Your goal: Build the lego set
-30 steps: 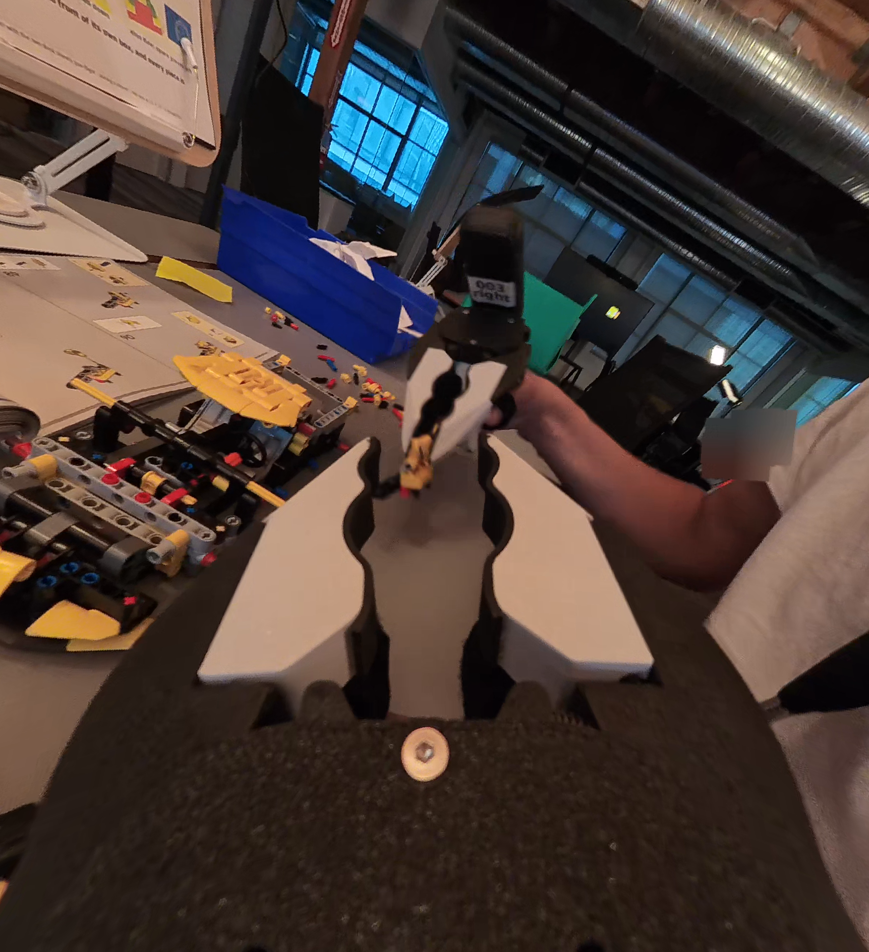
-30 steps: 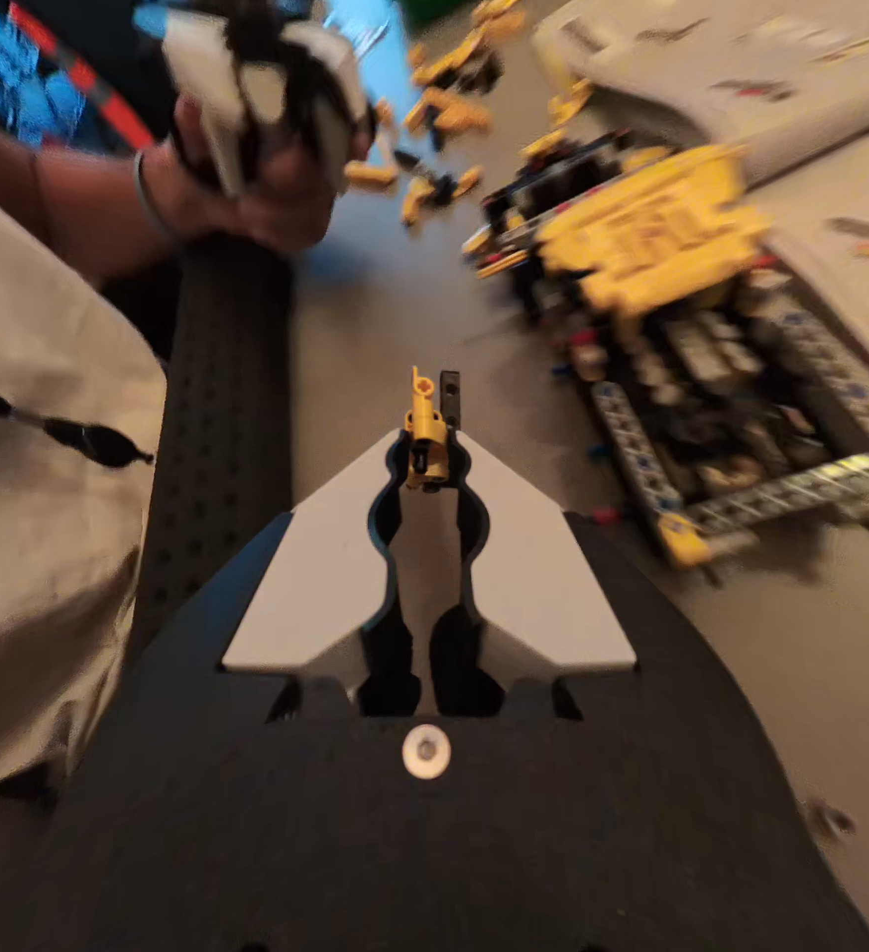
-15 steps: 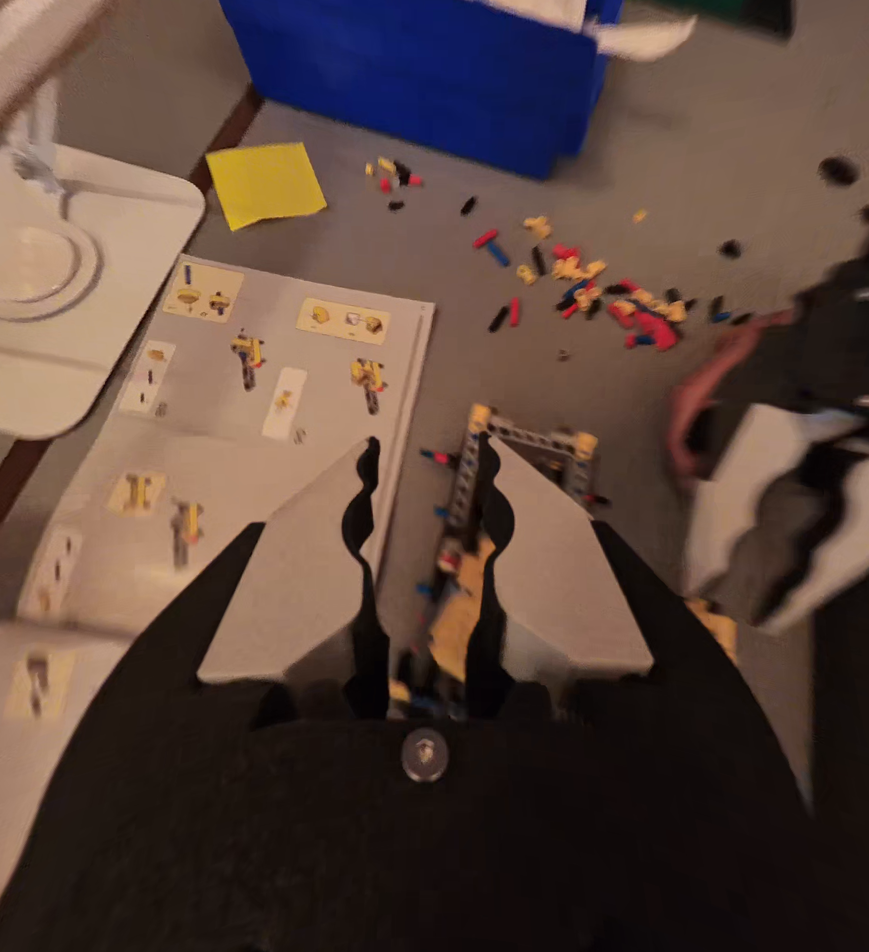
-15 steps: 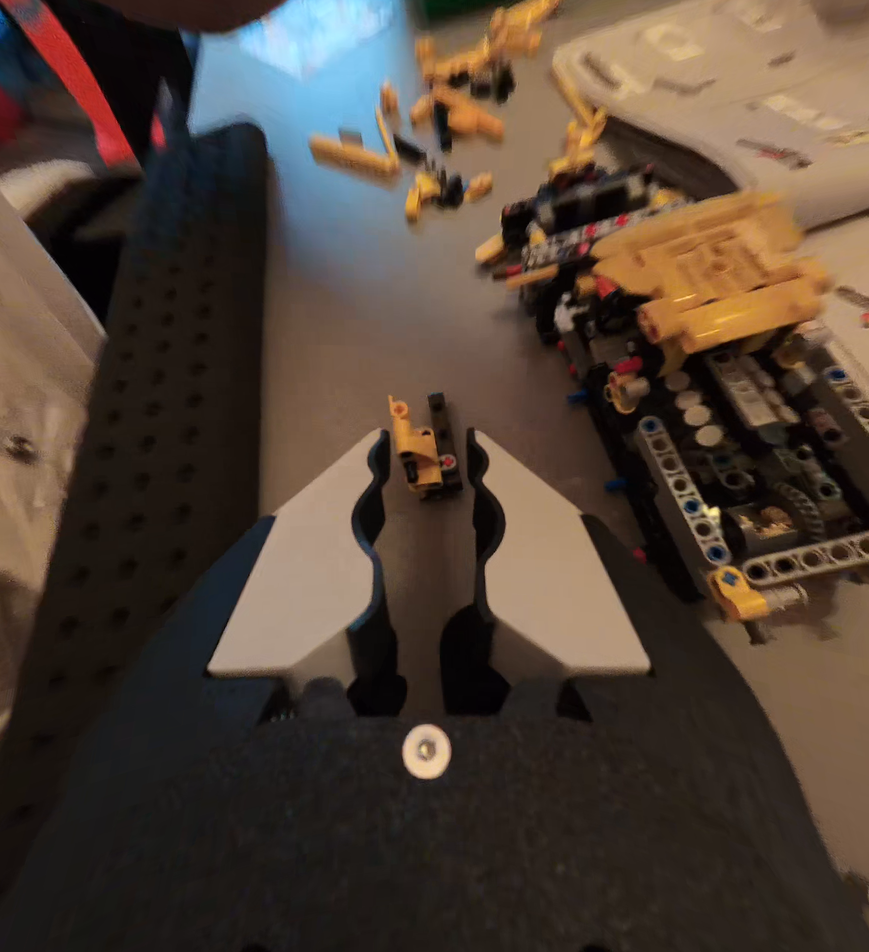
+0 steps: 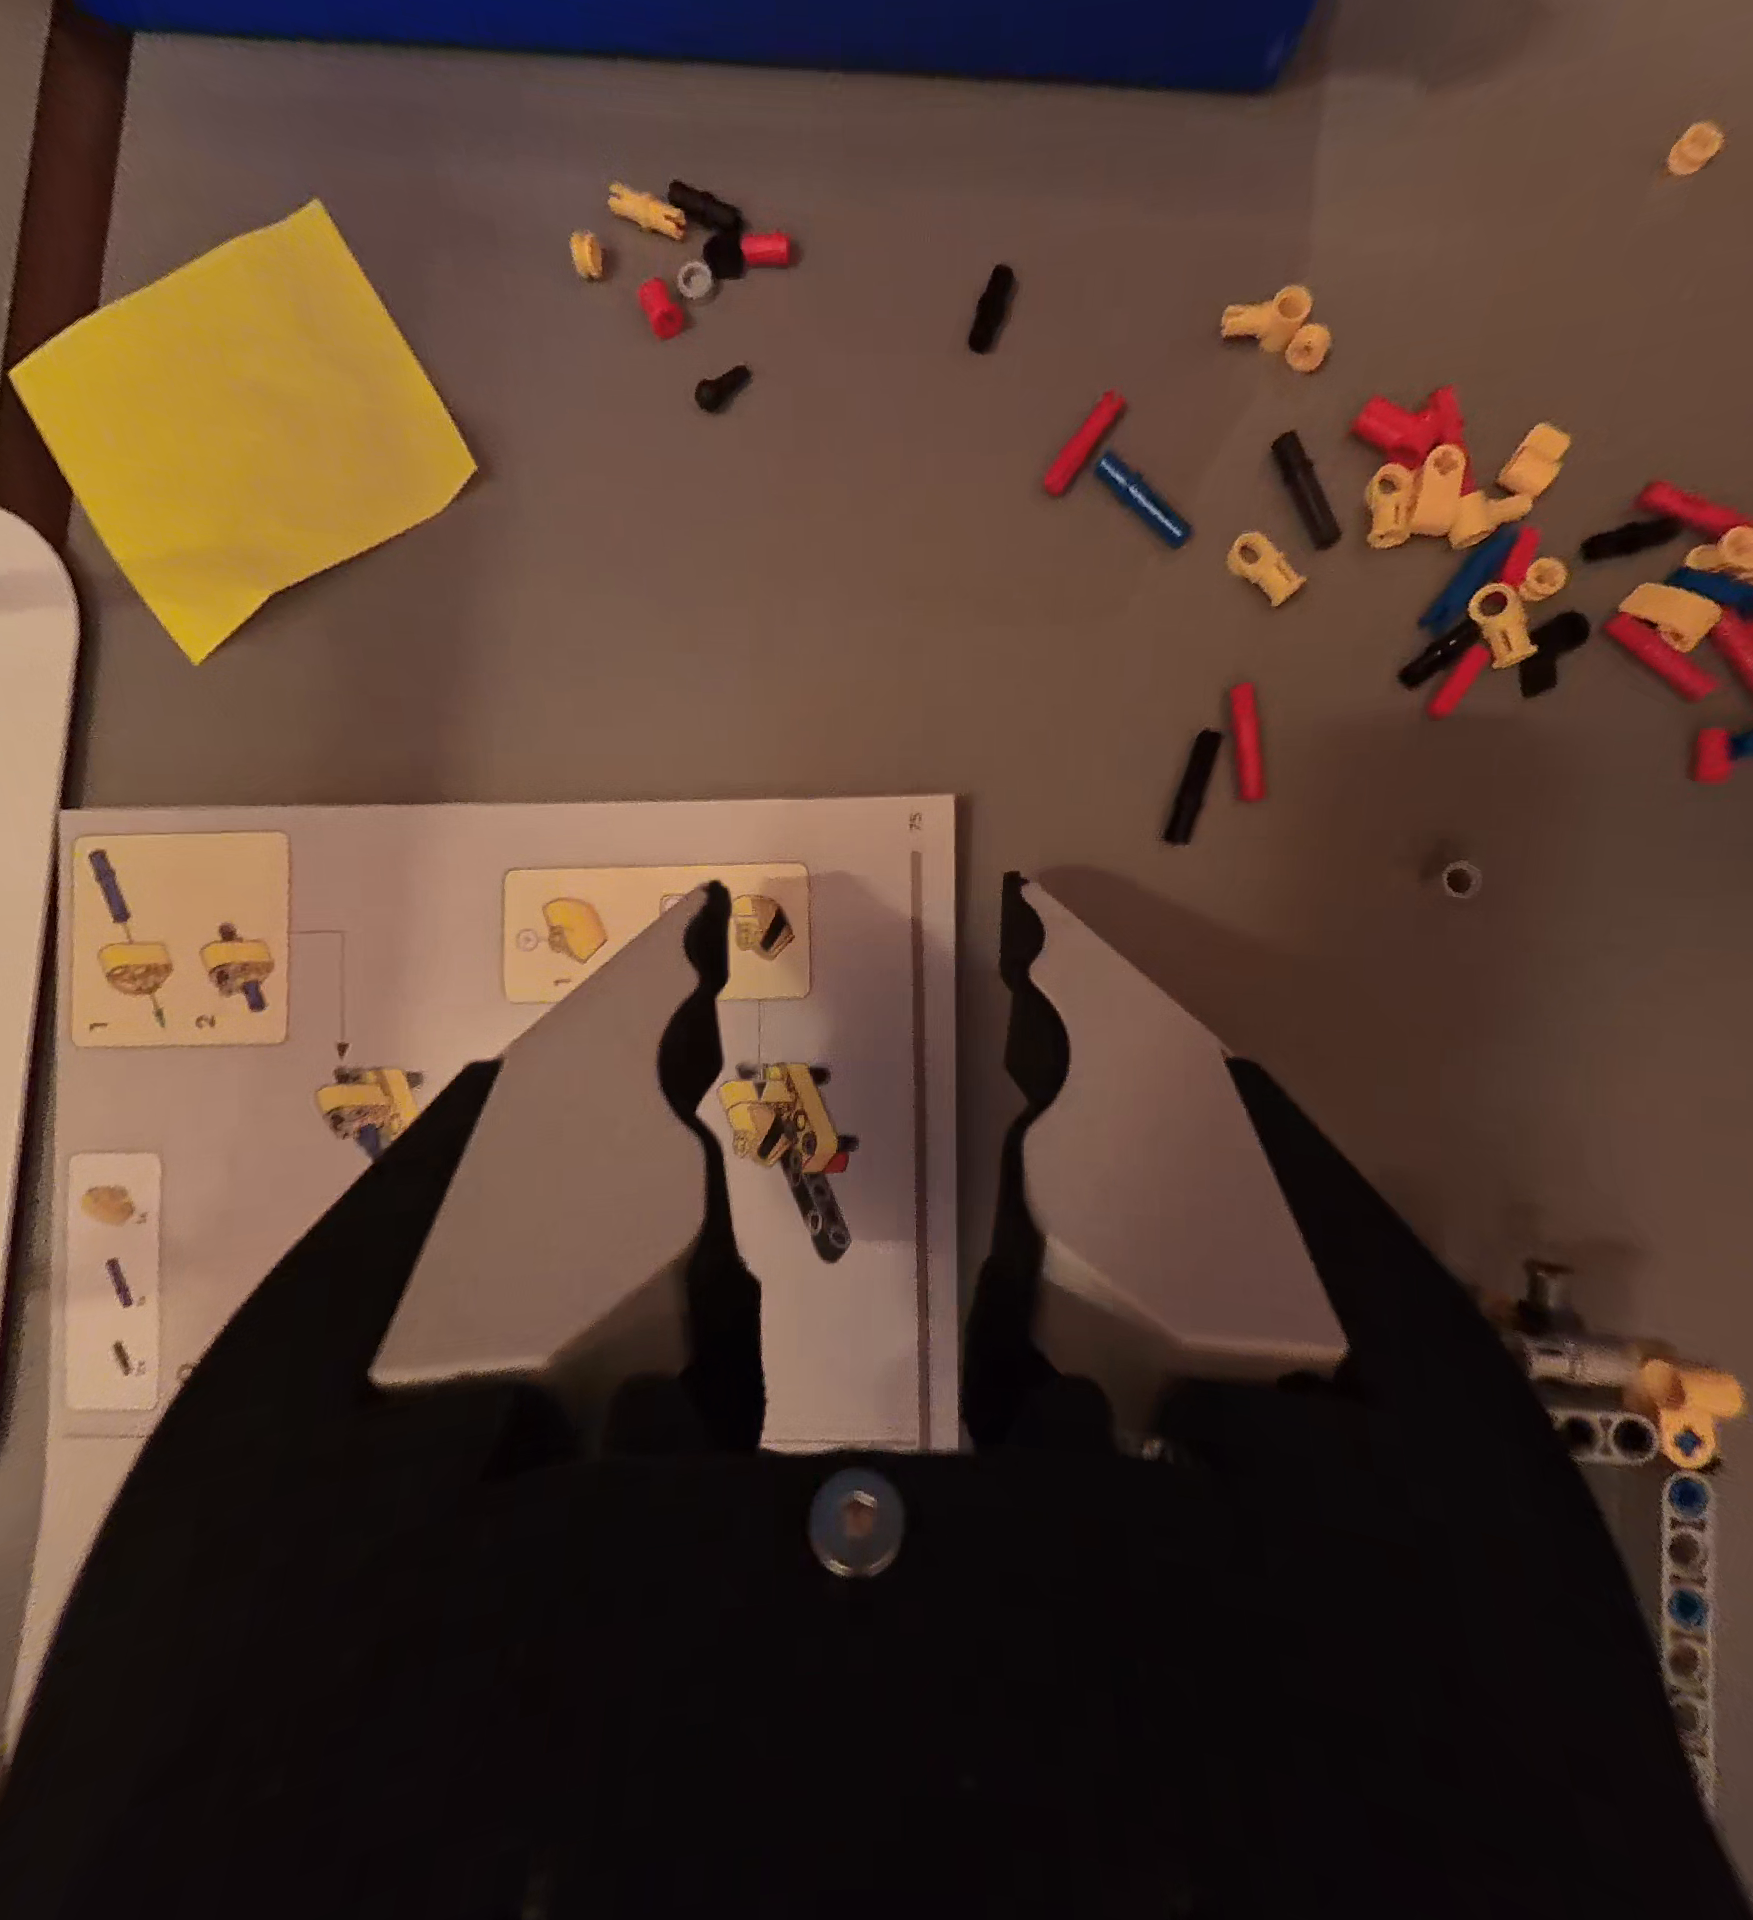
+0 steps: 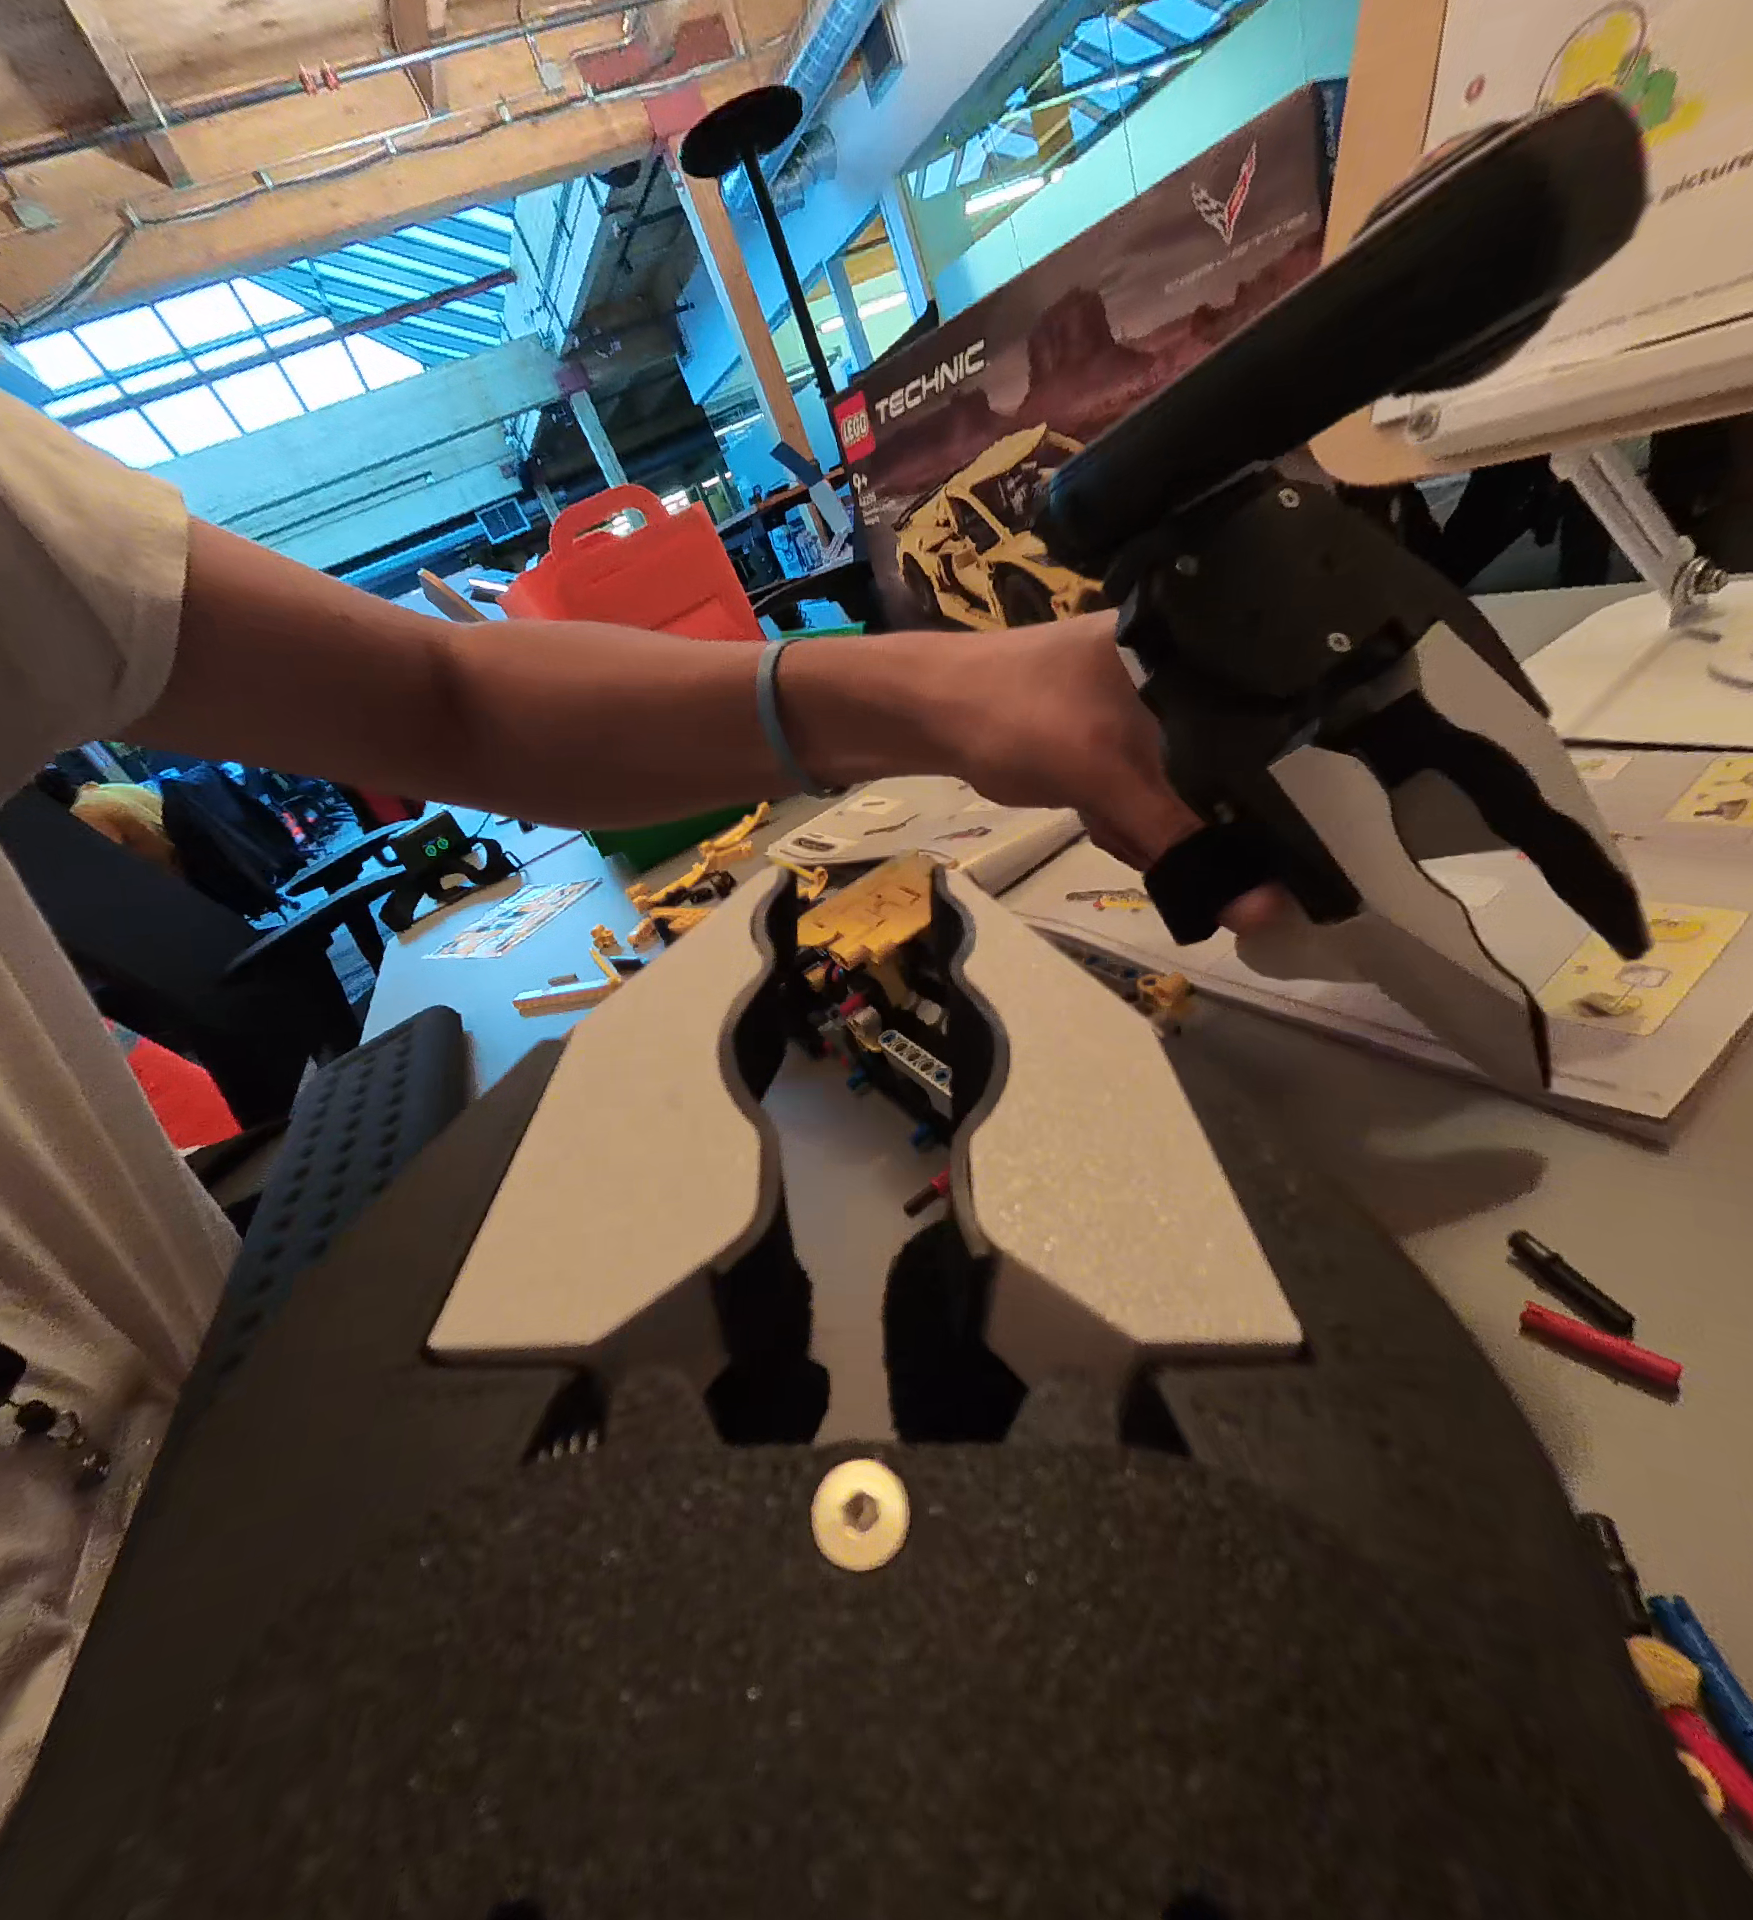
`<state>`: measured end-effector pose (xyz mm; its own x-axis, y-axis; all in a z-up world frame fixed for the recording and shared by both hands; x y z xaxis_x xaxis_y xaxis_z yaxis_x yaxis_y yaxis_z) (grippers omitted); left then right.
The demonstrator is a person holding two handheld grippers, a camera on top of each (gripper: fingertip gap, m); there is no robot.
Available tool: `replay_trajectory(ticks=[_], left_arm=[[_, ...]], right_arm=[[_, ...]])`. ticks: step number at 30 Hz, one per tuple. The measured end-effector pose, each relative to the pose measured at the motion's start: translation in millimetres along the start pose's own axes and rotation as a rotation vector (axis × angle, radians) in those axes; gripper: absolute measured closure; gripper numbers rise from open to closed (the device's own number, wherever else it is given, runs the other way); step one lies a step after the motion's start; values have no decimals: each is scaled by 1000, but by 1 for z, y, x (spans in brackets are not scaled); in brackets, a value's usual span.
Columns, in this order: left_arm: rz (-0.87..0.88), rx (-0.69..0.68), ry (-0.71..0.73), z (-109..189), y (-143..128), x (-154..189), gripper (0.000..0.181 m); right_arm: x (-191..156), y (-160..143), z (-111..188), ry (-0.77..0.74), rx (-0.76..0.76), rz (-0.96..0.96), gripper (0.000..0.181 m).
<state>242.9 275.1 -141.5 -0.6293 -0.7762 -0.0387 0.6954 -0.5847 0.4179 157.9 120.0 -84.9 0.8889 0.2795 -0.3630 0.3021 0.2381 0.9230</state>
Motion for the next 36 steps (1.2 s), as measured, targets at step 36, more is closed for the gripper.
replay_trajectory(ticks=[36], left_arm=[[576, 285, -421, 51, -32, -47, 131]], right_arm=[[123, 6, -84, -712, -579, -15, 174]])
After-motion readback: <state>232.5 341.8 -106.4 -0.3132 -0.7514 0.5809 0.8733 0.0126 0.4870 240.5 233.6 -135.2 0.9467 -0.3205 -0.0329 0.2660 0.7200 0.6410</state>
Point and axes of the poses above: each gripper's, where its closed fingertips meet, z back along the fingers, y out of its top, x = y × z across the jaws, the point moved 7 cm from there along z, back along the fingers, and after that the axes turned 11 degrees about -x, right-handed, at the moved point
